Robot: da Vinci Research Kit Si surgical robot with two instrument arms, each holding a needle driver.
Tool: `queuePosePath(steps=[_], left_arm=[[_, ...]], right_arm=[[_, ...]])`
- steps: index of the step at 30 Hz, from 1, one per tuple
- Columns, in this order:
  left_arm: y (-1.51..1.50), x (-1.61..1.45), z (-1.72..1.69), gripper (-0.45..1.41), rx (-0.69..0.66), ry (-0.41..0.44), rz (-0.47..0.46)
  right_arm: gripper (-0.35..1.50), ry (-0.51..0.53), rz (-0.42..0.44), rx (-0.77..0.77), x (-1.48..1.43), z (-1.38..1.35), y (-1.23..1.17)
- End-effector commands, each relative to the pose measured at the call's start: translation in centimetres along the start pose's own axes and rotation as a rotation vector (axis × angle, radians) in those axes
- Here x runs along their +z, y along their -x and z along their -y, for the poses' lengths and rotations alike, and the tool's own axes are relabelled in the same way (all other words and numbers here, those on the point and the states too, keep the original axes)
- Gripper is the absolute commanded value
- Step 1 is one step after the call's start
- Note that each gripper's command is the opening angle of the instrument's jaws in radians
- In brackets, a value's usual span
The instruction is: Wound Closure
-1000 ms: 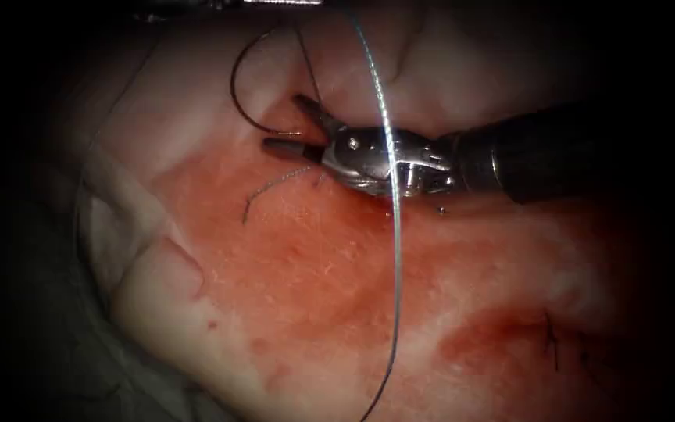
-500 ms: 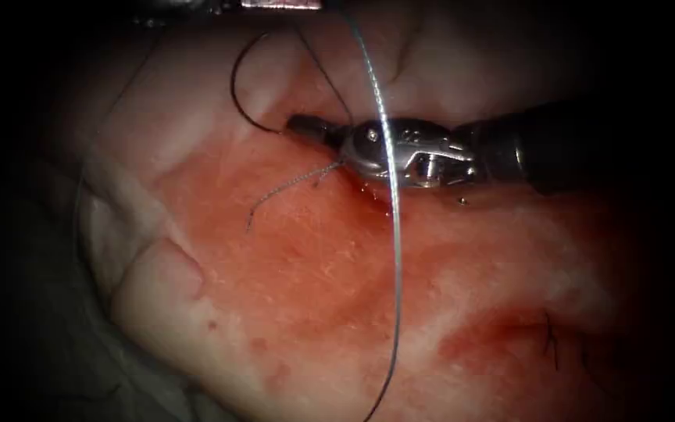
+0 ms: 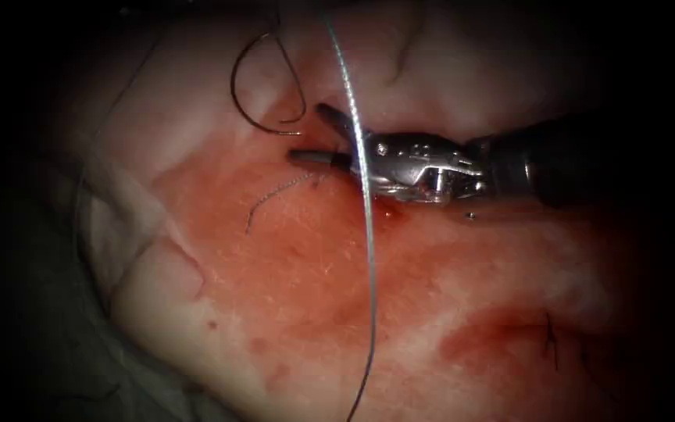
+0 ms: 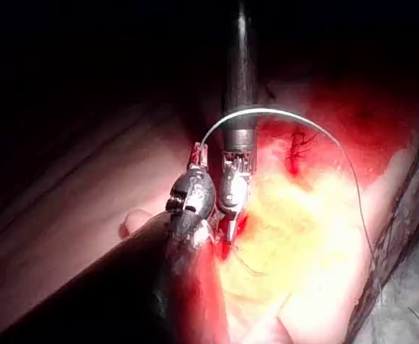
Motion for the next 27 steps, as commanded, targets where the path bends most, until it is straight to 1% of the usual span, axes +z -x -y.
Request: queuePosePath(steps=[1, 7, 10, 12, 16, 20, 24, 27], left_arm=[[0.05, 0.04, 0.00, -0.45, 0.001, 0.001, 0.002], [0.05, 0.02, -0.01, -0.45, 0.001, -0.003, 0.010], [0.06, 0.10, -0.01, -0.45, 0.001, -0.011, 0.017], [0.08, 0.25, -0.02, -0.45, 0.002, -0.027, 0.028], [0.14, 0.63, -0.06, -0.45, 0.010, -0.002, 0.037], [0.22, 1.01, -0.05, -0.45, 0.017, 0.001, 0.036], [0.29, 1.41, 0.03, -0.45, 0.025, 0.008, 0.016], [0.35, 1.64, 0.12, -0.45, 0.033, 0.002, 0.012]], right_arm=[[1.48, -0.007, 0.000, 0.000, -0.11, 0.04, 0.09], [1.48, -0.009, 0.004, -0.007, -0.53, 0.03, 0.17], [1.48, -0.001, 0.010, -0.007, -0.73, 0.01, 0.18], [1.48, 0.013, 0.014, -0.003, -0.85, -0.04, 0.16], [1.48, 0.054, 0.027, -0.001, -1.13, -0.20, 0.05], [1.48, 0.104, 0.050, -0.012, -1.50, -0.43, -0.05], [1.48, 0.135, 0.064, -0.003, -1.77, -0.62, -0.07], [1.48, 0.155, 0.073, -0.001, -1.93, -0.76, -0.08]])
